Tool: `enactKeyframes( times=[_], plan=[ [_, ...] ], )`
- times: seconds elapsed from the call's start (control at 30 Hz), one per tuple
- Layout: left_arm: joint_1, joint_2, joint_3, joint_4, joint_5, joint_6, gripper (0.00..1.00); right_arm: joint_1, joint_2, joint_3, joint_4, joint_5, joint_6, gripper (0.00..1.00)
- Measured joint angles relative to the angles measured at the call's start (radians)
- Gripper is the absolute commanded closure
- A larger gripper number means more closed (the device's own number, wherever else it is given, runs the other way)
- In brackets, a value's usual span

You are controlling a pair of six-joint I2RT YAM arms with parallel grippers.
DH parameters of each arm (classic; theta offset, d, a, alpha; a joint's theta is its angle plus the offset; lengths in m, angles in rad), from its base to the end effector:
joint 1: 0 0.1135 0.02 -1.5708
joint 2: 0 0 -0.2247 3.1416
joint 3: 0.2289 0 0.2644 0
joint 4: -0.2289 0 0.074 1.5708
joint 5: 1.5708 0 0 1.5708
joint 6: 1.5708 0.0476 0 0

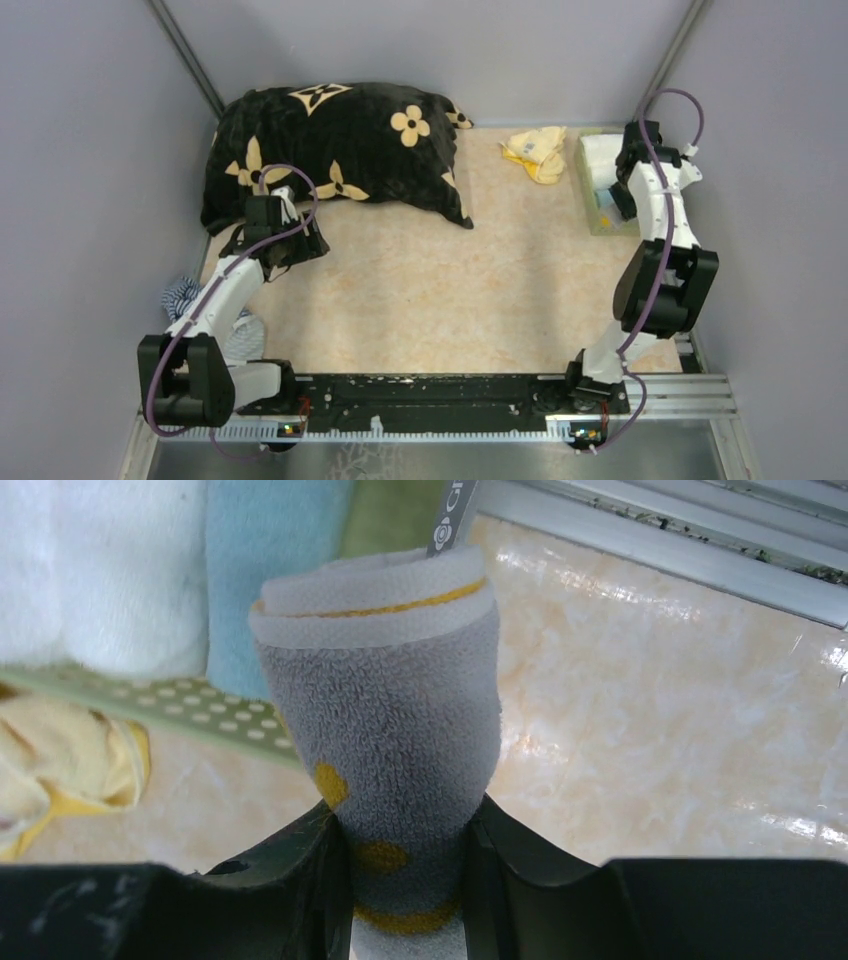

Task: Roll the towels
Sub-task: Place the towel in the bin.

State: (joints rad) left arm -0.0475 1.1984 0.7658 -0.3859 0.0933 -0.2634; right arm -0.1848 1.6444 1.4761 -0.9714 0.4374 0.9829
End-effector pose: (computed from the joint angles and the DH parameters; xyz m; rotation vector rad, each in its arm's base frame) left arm 0.2796 -0.0177 0.1807 -0.2146 2.3907 -0.2574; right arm 0.3397 -0.0840 0.2472 1.5173 2.0702 -0.3069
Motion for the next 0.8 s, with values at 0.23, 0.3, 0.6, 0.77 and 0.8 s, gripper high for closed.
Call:
enactKeyframes(
  times=[0.23,0.3,0.6,0.77,0.8],
  plan=[
    [0.000,0.028,-0.002,0.004,0.005,0.000,0.25,-0.069,0.193,0.170,-0.054,0.043,0.066,1.00],
    [0.000,0.028,-0.002,0.004,0.005,0.000,0.25,-0.074,0.237,0.206,-0.078,0.055,0.088,1.00],
    [0.000,0.032,-0.013,0.005,0.005,-0.001,0.25,-0.075,0.326,0.275,-0.155,0.111,0.195,1.00],
    [0.000,0.045,-0.013,0.005,0.005,-0.001,0.25,-0.075,0.375,0.316,-0.188,0.131,0.238,1.00],
    [0.000,0.048,-0.013,0.005,0.005,-0.001,0.25,-0.075,0.388,0.332,-0.198,0.134,0.243,1.00]
  ],
)
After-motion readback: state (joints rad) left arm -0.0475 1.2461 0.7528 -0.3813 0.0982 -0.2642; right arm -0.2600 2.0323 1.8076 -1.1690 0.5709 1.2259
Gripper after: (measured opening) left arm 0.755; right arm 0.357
